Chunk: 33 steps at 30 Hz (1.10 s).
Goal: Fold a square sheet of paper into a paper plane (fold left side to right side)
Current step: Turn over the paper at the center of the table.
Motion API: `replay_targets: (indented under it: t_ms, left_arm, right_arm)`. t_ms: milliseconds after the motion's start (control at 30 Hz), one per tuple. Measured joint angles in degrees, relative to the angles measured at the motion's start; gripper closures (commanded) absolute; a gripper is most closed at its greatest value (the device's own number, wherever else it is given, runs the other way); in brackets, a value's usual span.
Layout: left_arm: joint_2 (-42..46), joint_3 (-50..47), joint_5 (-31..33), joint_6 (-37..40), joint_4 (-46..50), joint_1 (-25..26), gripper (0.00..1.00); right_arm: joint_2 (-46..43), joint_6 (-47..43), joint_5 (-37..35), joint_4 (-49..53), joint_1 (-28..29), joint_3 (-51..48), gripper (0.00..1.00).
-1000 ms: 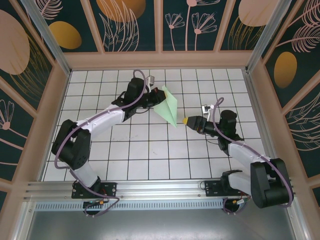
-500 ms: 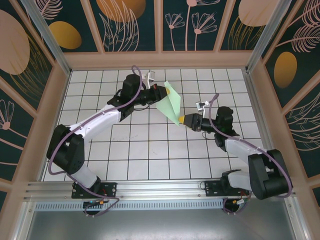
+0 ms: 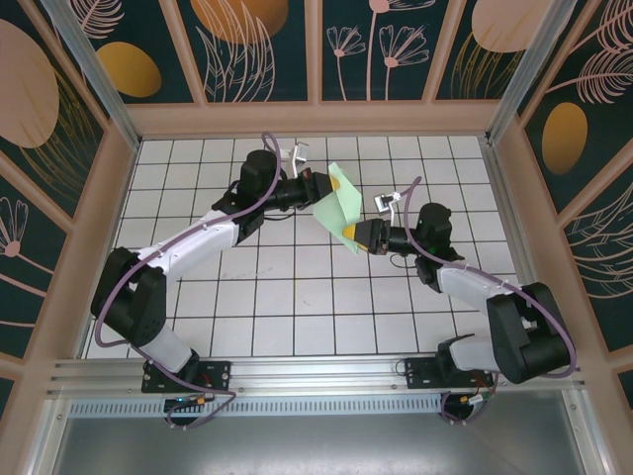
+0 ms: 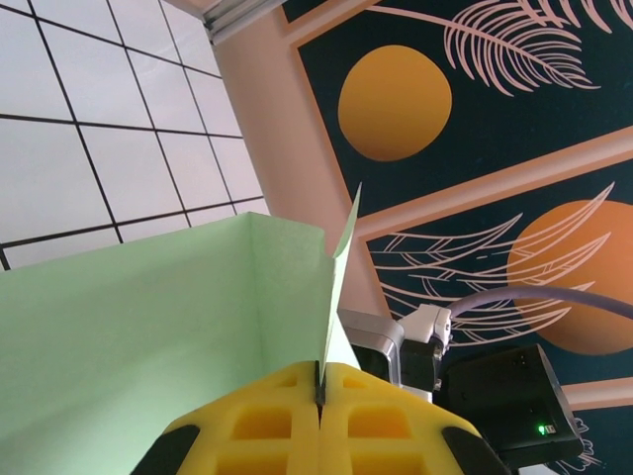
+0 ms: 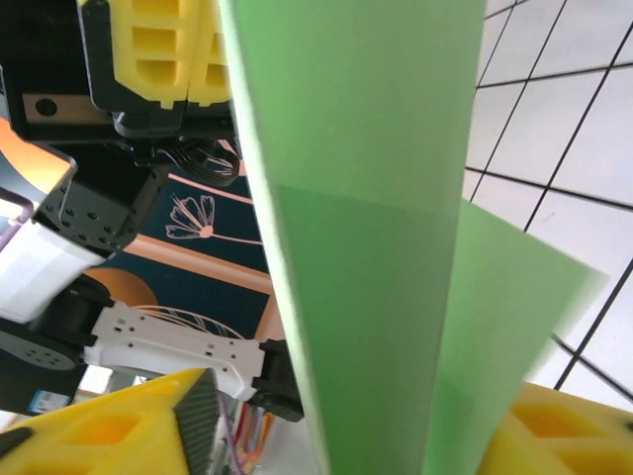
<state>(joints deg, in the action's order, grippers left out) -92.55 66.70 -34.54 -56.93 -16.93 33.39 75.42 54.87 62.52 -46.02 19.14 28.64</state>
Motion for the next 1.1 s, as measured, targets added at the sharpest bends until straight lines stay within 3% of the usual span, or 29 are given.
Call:
replay_targets:
  t_ms: [233, 467, 600, 733, 933, 1100]
  left_arm:
    - [0.0, -0.74, 0.04, -0.24, -0.42, -0.02, 0.94]
    - [0.0, -0.85, 0.07, -0.2, -0.42, -0.17, 0.86]
    - [0.0, -0.98, 0.46, 0.2, 0.07, -0.37, 0.74]
    - [0.22, -1.16, 1.86, 2.12, 2.12, -1.14, 0.5]
    - [5.7, -4.33, 8.55, 6.08, 9.4, -3.34, 0.36]
    - [13.6, -6.21, 19.8, 10.43, 17.25, -4.04, 0.3]
  right_arm:
    - [-1.29, -1.09, -0.02, 2.25, 0.04, 0.11, 0.71]
    - [-2.1, -2.89, -0.09, 4.85, 0.04, 0.11, 0.85]
    - [-2.27, -4.22, -0.35, 7.48, 0.04, 0.11, 0.9]
    - [-2.34, -6.73, -1.57, 11.41, 0.04, 0.28, 0.9]
    - [-2.43, -15.93, -6.47, 26.12, 0.42, 5.16, 0.9]
    - [-1.6, -26.82, -19.41, 43.52, 4.57, 13.9, 0.9]
